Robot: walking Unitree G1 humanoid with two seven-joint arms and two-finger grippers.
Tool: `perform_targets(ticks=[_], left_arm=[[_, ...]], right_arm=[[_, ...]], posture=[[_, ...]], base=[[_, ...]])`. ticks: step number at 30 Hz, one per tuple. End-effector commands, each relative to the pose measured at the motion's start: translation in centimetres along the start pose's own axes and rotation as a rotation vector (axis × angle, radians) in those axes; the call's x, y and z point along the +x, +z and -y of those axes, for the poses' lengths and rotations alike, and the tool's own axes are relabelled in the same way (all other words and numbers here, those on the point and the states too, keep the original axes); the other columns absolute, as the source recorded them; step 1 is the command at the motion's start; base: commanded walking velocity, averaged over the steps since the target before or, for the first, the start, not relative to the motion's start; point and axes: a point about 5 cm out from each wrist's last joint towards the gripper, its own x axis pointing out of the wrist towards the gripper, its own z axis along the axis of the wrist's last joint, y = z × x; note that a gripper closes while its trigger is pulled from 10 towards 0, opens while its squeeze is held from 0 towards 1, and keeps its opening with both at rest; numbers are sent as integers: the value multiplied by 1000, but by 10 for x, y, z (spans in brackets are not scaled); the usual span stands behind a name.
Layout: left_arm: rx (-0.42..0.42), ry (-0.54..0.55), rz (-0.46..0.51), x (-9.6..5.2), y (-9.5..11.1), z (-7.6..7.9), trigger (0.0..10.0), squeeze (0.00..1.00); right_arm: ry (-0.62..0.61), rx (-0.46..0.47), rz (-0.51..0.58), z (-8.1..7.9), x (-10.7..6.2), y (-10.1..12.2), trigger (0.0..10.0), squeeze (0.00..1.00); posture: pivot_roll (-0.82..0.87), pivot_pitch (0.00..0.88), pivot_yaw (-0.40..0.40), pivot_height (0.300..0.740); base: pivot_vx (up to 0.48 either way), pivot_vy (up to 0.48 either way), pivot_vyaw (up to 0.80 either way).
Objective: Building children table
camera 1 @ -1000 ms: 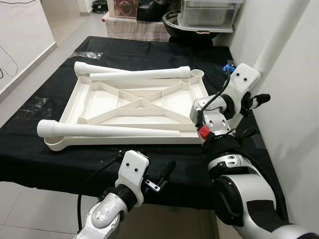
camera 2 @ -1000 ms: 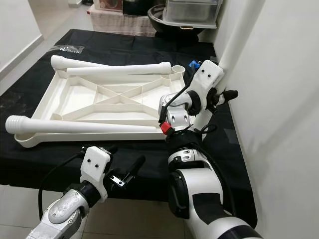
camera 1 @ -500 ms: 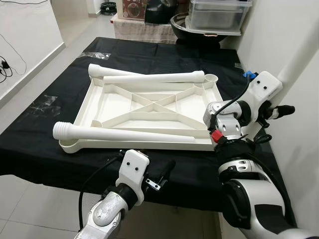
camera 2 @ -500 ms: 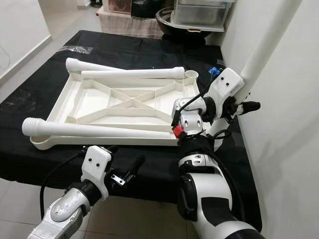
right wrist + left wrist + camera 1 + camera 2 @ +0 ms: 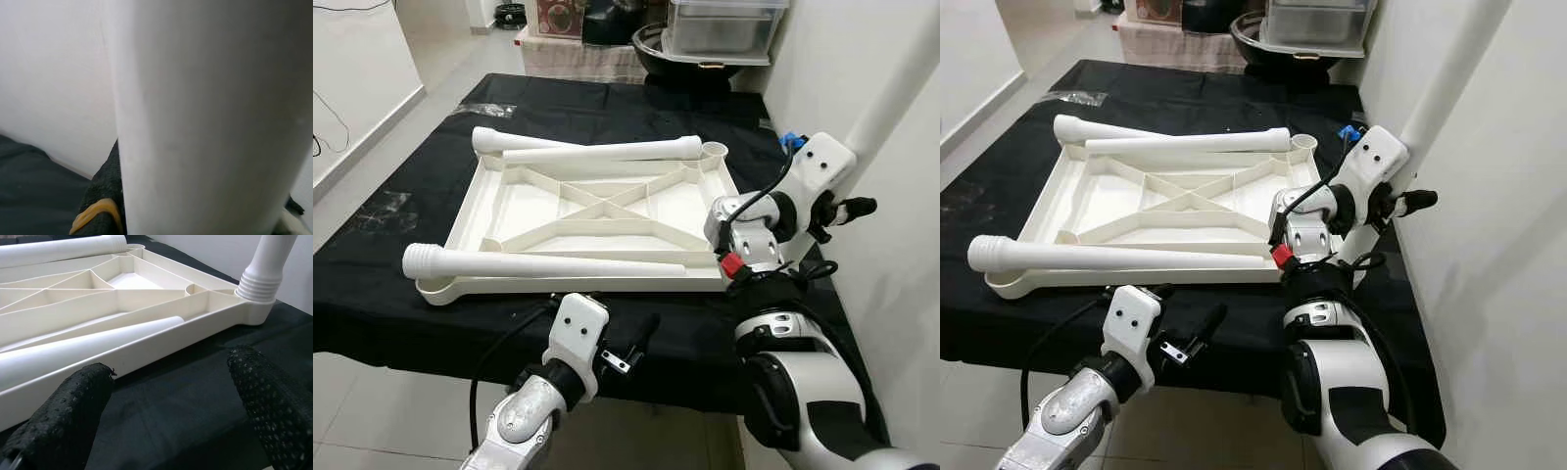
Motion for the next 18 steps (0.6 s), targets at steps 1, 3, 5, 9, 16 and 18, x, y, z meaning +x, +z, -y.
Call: perform_targets(ticks=[1, 3, 5, 9, 16, 18], left_arm=[[5, -6, -8, 1, -4, 2, 10000, 0], [5, -8, -9, 0, -4, 3, 10000, 0], [4, -10, -9, 0, -4, 3, 10000, 0], [6, -10, -9, 0, -4, 3, 10000, 0], [4, -9, -9, 0, -5, 3, 10000, 0], [7, -2, -9, 0, -4, 2, 10000, 0]], right_arm=[[13, 80, 112, -5, -2, 33, 10000, 0], [23, 102, 155, -7, -2, 44, 10000, 0], [36, 113, 156, -8, -2, 48, 10000, 0], [53, 100, 135, -9, -3, 43, 10000, 0], [65, 47, 101, -7, -4, 26, 10000, 0], [255, 100, 38, -15, -8, 25, 10000, 0]], posture=[[80, 95, -59, 740], [77, 95, -56, 740], [76, 94, -59, 740], [76, 96, -59, 740], [78, 97, -60, 740], [80, 96, -59, 740]], base=[[0, 0, 0], [0, 0, 0], [0, 0, 0], [0, 0, 0], [0, 0, 0], [0, 0, 0]])
